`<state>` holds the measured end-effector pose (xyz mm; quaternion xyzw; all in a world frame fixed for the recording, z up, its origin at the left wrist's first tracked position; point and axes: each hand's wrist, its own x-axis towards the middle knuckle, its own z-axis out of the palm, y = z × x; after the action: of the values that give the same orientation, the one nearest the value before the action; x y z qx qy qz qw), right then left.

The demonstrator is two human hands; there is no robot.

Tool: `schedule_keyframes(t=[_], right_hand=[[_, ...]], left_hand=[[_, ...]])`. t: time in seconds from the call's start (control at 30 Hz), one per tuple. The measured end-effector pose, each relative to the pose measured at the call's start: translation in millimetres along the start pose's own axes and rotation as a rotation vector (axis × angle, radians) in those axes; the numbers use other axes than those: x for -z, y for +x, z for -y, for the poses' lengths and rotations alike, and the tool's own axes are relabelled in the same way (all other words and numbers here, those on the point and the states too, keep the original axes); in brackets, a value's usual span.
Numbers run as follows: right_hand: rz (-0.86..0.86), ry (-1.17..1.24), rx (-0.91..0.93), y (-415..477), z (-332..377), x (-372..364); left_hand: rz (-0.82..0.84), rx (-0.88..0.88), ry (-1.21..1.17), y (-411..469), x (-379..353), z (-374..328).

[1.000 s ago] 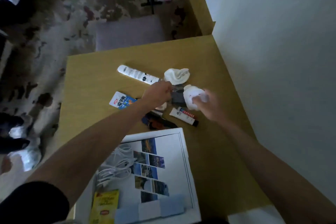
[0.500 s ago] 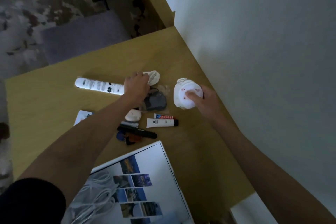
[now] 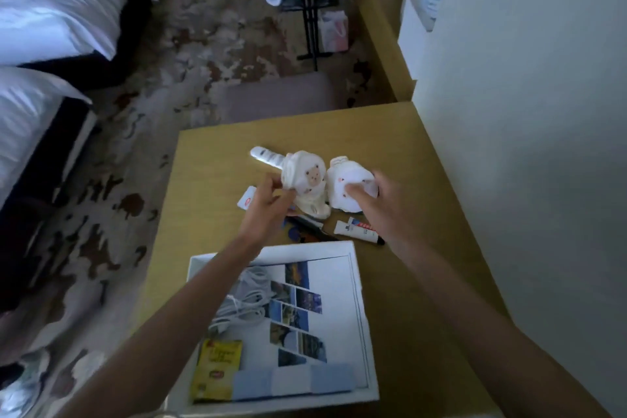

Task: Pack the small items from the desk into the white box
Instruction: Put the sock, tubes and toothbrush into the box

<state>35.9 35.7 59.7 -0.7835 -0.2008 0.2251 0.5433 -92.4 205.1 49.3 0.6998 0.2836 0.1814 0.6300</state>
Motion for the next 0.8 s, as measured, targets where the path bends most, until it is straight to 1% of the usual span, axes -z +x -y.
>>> schedule_keyframes(t=[0.1,0.2,0.27,0.33,0.4,0.47,0.53,0.57,0.6,0.67,0.73,0.8], right_hand=[[0.159,-0.157,0.126,-21,24,-30],[0.261,-0.185,0.245,-44,39,-57],[0.335,-0.23,0.258,-56,43,-70],[0.481,-0.275,0.247,-64,44,-79],[0.603,-0.298,0.248,-72,41,-86],[0.621,-0.344,0.271,-81,39,-91],[0.564,-0.39,0.28,-89,37,-90],[0.528,-0.434,0.291,-92,34,-88],[0.497,-0.515,0.31,-94,29,-85],[0.475,-0.759,0.367,-97,13,-78],[0.499,-0.996,0.437,-99,-6,-75],[0.501,-1.218,0.486,-101,-26,-75]], left_hand=[[0.038,0.028,-0.034,-38,23,-4],[0.087,0.037,0.034,-68,45,-12],[0.088,0.061,0.049,-84,62,-12],[0.084,0.078,0.057,-96,79,-6],[0.062,0.057,0.116,-106,92,2],[0.044,0.043,0.122,-114,102,10],[0.017,0.017,0.159,-119,109,15],[0.011,-0.006,0.232,-120,112,18],[0.023,-0.039,0.343,-121,115,21],[0.087,-0.155,0.575,-123,117,25],[0.155,-0.286,0.678,-121,115,27],[0.162,-0.39,0.777,-115,112,24]])
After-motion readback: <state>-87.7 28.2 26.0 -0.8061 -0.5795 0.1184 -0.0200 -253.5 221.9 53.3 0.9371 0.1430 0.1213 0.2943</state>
